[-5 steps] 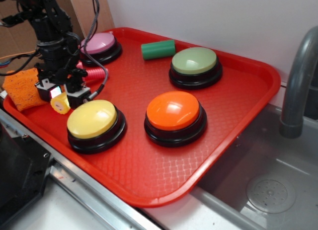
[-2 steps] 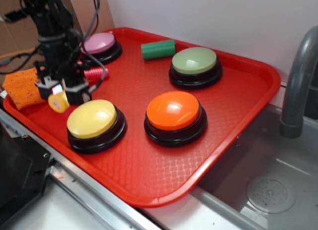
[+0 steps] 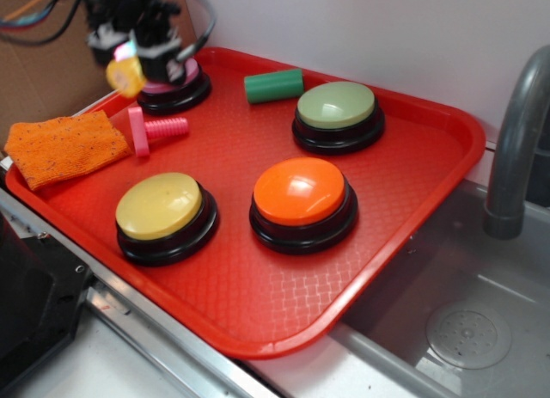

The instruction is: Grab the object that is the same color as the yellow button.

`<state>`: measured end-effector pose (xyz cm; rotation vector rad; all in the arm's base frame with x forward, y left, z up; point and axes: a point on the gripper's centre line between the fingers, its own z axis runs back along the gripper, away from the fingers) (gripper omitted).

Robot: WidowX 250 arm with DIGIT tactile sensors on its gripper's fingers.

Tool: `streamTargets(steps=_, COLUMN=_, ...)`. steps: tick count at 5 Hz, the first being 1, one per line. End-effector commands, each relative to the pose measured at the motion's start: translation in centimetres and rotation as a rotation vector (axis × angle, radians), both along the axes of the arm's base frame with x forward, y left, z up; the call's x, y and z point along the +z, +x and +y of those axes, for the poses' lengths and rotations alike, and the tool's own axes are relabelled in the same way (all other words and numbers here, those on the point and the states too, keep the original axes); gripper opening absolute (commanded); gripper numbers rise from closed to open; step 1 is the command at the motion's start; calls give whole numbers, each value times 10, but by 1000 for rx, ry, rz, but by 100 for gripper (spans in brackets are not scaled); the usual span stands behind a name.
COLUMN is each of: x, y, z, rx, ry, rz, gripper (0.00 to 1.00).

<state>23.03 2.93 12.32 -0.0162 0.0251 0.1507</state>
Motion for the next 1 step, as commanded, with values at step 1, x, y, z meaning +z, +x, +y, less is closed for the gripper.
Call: streamTargets(steps=1, x=58, y=17, z=-29, rx=-135, ry=95, rz=-33, gripper=0)
